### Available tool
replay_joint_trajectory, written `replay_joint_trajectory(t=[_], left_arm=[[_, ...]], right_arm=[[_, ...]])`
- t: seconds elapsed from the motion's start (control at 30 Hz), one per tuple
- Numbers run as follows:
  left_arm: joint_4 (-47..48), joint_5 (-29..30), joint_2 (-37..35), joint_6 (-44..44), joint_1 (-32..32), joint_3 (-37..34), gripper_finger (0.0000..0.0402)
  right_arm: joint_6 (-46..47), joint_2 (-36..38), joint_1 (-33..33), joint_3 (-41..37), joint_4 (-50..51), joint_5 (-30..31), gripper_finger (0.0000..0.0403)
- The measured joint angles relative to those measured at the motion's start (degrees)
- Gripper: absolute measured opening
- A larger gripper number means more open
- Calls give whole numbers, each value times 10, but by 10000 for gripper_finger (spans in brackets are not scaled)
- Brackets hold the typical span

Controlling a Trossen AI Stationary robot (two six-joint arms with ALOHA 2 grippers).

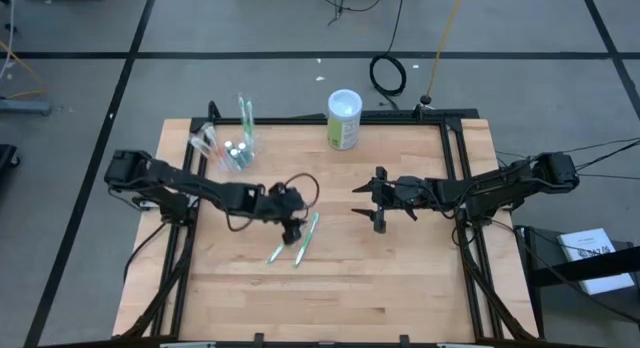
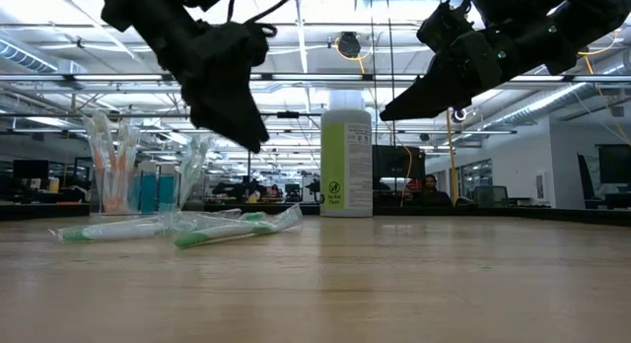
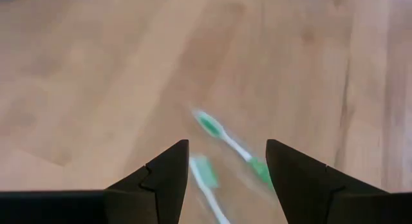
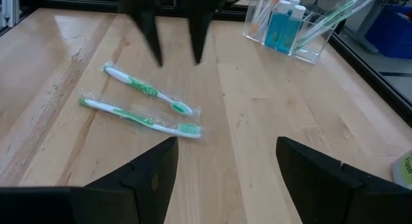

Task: Pick & Place toothbrushing station
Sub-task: Put the green toothbrush into the right section of the transparent organizer

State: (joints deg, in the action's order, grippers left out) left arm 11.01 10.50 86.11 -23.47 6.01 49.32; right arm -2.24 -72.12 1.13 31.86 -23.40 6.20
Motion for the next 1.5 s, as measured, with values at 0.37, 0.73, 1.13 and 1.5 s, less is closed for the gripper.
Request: replay_joint_trajectory(t=[0.37, 0.73, 1.13, 1.5], left_arm=[[-33, 63, 106, -68, 21, 0, 211], [-7, 44, 130, -124, 14, 0, 211], [61, 60, 130, -210, -13, 0, 211], [56, 26, 129, -268, -33, 0, 195]], right_arm=[[15, 0, 0, 0, -2, 0, 254], [16, 0, 0, 0, -3, 0, 254], [16, 0, 0, 0, -3, 0, 254], [16, 0, 1, 0, -3, -2, 254]])
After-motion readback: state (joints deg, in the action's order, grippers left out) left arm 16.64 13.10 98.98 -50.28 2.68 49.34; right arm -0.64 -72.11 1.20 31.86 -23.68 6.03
